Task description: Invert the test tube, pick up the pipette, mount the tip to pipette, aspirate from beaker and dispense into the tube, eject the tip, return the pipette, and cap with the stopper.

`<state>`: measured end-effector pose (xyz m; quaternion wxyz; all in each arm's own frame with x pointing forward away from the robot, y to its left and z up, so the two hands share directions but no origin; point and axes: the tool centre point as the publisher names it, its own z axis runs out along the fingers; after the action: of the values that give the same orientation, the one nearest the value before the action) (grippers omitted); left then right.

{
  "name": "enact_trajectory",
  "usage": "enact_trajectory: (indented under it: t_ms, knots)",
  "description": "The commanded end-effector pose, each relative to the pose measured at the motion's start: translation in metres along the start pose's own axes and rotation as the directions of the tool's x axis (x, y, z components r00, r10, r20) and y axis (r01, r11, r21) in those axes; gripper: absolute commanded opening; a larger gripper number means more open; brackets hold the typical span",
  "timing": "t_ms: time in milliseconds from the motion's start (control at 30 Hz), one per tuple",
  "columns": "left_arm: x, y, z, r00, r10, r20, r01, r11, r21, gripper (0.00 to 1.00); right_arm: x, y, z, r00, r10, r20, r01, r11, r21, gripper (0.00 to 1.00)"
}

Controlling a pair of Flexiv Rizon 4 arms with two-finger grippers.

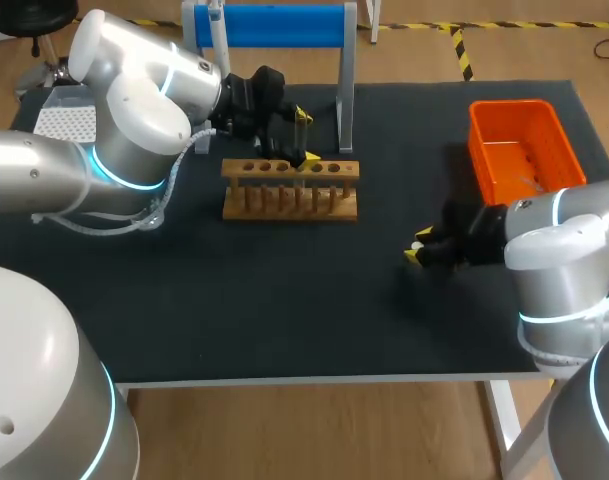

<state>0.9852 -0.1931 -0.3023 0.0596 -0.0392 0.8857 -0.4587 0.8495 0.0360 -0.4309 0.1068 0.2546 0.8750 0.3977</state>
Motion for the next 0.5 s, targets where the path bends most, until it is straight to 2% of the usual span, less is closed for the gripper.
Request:
enact_trajectory:
  t_ms: [33,500]
  knots:
    - [-0.0002,-0.0003,-0.0002,1.0,-0.001,-0.001,0.001,1.0,-0.002,1.0,0.0001,-0.0001,-0.0001,1.0,-0.001,0.0,0.001,1.0,0.002,0.43]
    - [-0.0002,-0.0003,-0.0002,1.0,-0.001,-0.001,0.001,1.0,-0.002,1.0,0.0007,-0.0017,-0.0019,1.0,0.0,0.0,0.0,1.0,0.008,0.4]
